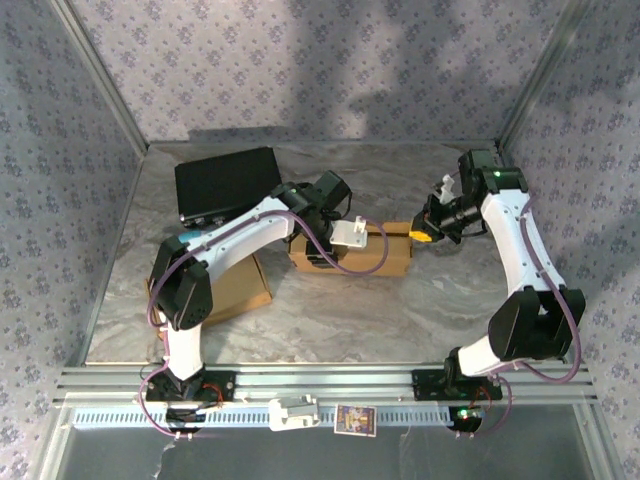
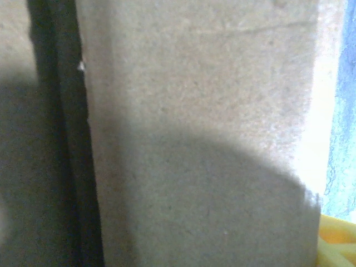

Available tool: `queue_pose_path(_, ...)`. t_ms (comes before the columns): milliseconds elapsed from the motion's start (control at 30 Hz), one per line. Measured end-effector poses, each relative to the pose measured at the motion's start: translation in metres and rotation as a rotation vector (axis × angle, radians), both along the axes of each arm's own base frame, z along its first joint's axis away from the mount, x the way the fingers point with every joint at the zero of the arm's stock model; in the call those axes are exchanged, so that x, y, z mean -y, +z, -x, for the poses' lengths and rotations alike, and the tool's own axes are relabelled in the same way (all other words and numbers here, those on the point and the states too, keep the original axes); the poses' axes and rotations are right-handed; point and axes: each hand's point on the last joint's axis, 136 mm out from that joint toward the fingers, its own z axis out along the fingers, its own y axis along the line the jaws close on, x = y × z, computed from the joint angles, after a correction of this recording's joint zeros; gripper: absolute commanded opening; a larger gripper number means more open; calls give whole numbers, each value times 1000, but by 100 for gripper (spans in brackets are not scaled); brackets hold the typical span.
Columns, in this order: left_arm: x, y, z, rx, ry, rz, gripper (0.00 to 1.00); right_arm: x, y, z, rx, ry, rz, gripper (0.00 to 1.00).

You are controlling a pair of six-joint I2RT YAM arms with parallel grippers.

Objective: Fold the paper box

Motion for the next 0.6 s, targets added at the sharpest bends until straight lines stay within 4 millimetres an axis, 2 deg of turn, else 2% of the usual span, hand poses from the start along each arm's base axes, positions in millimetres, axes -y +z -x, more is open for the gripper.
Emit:
queue_pose_path(200, 0, 0, 0, 3, -2, 1, 74, 0, 1, -2, 13, 1, -3, 0)
queue_pose_path(367, -1, -1, 1, 2, -3, -1, 75, -1, -2, 4, 12, -1, 0, 0)
queue_pose_path(600, -1, 1, 1, 5, -3, 2, 74, -1, 3, 2, 37, -14, -10, 0)
